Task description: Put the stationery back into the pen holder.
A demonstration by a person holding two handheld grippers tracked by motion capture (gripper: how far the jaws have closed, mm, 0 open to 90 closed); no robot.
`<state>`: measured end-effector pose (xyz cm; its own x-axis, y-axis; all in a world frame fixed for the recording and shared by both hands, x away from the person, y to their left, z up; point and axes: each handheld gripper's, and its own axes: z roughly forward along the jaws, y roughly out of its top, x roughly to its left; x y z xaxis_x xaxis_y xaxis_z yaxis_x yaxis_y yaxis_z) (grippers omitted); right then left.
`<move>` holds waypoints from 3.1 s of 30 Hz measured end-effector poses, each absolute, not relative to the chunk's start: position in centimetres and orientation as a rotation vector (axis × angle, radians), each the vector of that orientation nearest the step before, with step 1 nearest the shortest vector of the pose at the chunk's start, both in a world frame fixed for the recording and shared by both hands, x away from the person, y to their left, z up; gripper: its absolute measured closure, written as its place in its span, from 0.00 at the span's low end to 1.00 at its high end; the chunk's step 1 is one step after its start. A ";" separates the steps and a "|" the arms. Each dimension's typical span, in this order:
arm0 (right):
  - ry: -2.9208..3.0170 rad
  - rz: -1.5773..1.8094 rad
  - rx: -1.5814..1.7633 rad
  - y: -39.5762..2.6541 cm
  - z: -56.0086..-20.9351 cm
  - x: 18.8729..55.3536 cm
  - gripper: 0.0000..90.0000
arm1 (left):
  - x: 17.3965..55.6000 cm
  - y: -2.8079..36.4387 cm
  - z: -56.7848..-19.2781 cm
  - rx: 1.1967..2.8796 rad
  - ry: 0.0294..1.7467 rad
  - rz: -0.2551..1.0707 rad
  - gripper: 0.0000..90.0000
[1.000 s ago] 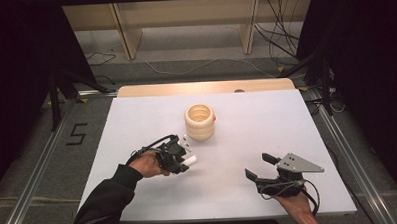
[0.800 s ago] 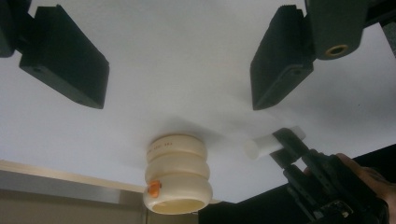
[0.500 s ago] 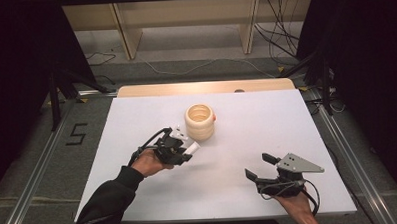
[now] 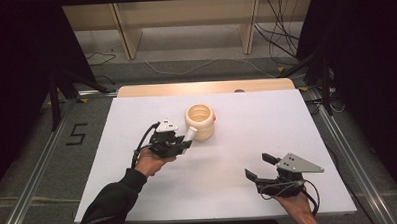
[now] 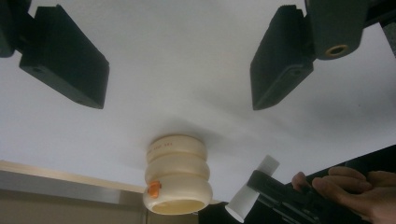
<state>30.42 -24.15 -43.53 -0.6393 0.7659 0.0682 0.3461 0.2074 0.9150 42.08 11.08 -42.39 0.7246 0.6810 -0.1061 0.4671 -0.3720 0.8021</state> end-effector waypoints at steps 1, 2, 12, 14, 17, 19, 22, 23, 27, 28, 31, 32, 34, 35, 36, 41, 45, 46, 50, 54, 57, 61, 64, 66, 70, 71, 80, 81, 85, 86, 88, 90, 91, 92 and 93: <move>2.086 1.417 1.033 -24.2 -43.5 30.4 0.23 | 42.1 11.1 -42.4 2.030 0.873 0.311 0.77; 2.086 1.417 1.033 -24.2 -43.5 30.4 0.23 | 42.1 11.1 -42.4 2.020 0.876 0.318 0.77; 2.086 1.416 1.036 -24.1 -43.6 30.4 0.23 | 42.0 11.5 -42.0 1.920 0.904 0.373 0.77; 2.087 1.416 1.037 -24.1 -43.6 30.5 0.23 | 42.0 11.7 -41.9 1.893 0.913 0.382 0.77; 2.085 1.417 1.037 -24.2 -43.6 30.5 0.23 | 42.1 11.9 -41.8 1.869 0.919 0.390 0.77; 2.086 1.417 1.037 -24.1 -43.6 30.5 0.23 | 42.1 12.0 -41.8 1.859 0.923 0.391 0.77; 2.087 1.418 1.037 -24.1 -43.6 30.5 0.23 | 42.2 12.0 -41.8 1.854 0.927 0.392 0.77; 2.087 1.417 1.037 -24.1 -43.6 30.5 0.23 | 42.2 12.0 -41.8 1.850 0.929 0.394 0.77; 2.086 1.418 1.036 -24.2 -43.6 30.5 0.23 | 42.2 12.0 -41.8 1.833 0.933 0.403 0.77; 2.086 1.418 1.035 -24.2 -43.6 30.5 0.23 | 42.2 12.0 -41.8 1.827 0.935 0.404 0.77; 2.086 1.420 1.035 -24.2 -43.6 30.5 0.23 | 42.2 12.0 -41.7 1.814 0.936 0.413 0.77; 2.086 1.420 1.035 -24.2 -43.6 30.5 0.23 | 42.2 12.0 -41.7 1.814 0.937 0.409 0.77; 2.086 1.422 1.037 -24.2 -43.7 30.5 0.23 | 42.3 12.0 -41.6 1.804 0.940 0.415 0.77; 2.087 1.422 1.038 -24.2 -43.7 30.5 0.23 | 42.3 12.0 -41.6 1.798 0.943 0.414 0.77; 2.088 1.423 1.039 -24.2 -43.7 30.5 0.23 | 42.3 12.0 -41.6 1.796 0.944 0.411 0.77; 2.086 1.426 1.044 -24.2 -43.7 30.6 0.23 | 42.3 12.1 -41.5 1.765 0.954 0.414 0.77; 2.086 1.426 1.045 -24.3 -43.8 30.6 0.23 | 42.4 12.0 -41.2 1.752 0.951 0.416 0.77; 2.085 1.426 1.045 -24.3 -43.8 30.6 0.23 | 42.4 11.9 -41.2 1.748 0.952 0.416 0.77; 2.084 1.429 1.049 -24.4 -43.8 30.7 0.23 | 42.6 11.9 -41.1 1.743 0.951 0.420 0.77; 2.083 1.430 1.047 -24.5 -43.8 30.6 0.23 | 42.9 11.8 -41.0 1.738 0.953 0.425 0.77; 2.081 1.431 1.046 -24.5 -43.8 30.6 0.23 | 43.0 11.8 -40.9 1.733 0.952 0.429 0.77; 2.086 1.432 1.046 -24.5 -43.8 30.7 0.23 | 43.2 11.7 -40.7 1.718 0.956 0.429 0.77; 2.085 1.432 1.047 -24.5 -43.8 30.7 0.23 | 43.5 11.6 -40.6 1.712 0.957 0.433 0.77; 2.083 1.430 1.048 -24.5 -43.8 30.6 0.23 | 43.7 11.5 -40.5 1.710 0.957 0.433 0.77; 2.083 1.426 1.049 -24.4 -43.8 30.6 0.23 | 44.2 11.4 -40.4 1.691 0.962 0.426 0.77; 2.083 1.426 1.049 -24.4 -43.8 30.6 0.23 | 44.3 11.3 -40.3 1.689 0.962 0.426 0.77; 2.081 1.428 1.052 -24.5 -43.8 30.6 0.23 | 45.5 11.1 -40.1 1.680 0.981 0.422 0.77; 2.081 1.428 1.053 -24.5 -43.8 30.6 0.23 | 45.6 10.9 -40.1 1.679 0.981 0.423 0.77; 2.081 1.427 1.052 -24.5 -43.9 30.7 0.23 | 46.1 10.3 -40.0 1.693 0.971 0.427 0.77; 2.081 1.427 1.052 -24.5 -43.9 30.7 0.23 | 46.2 10.2 -40.0 1.694 0.970 0.428 0.77; 2.082 1.427 1.051 -24.5 -43.9 30.7 0.23 | 46.5 9.9 -39.9 1.692 0.970 0.433 0.77; 2.081 1.428 1.051 -24.5 -43.8 30.6 0.23 | 46.8 9.8 -39.7 1.689 0.971 0.433 0.77; 2.080 1.429 1.050 -24.5 -43.8 30.6 0.23 | 46.9 9.7 -39.6 1.686 0.970 0.434 0.77; 2.081 1.429 1.050 -24.5 -43.8 30.6 0.23 | 47.0 9.7 -39.5 1.686 0.970 0.433 0.77; 2.081 1.429 1.050 -24.5 -43.8 30.6 0.23 | 47.1 9.7 -39.4 1.683 0.971 0.434 0.77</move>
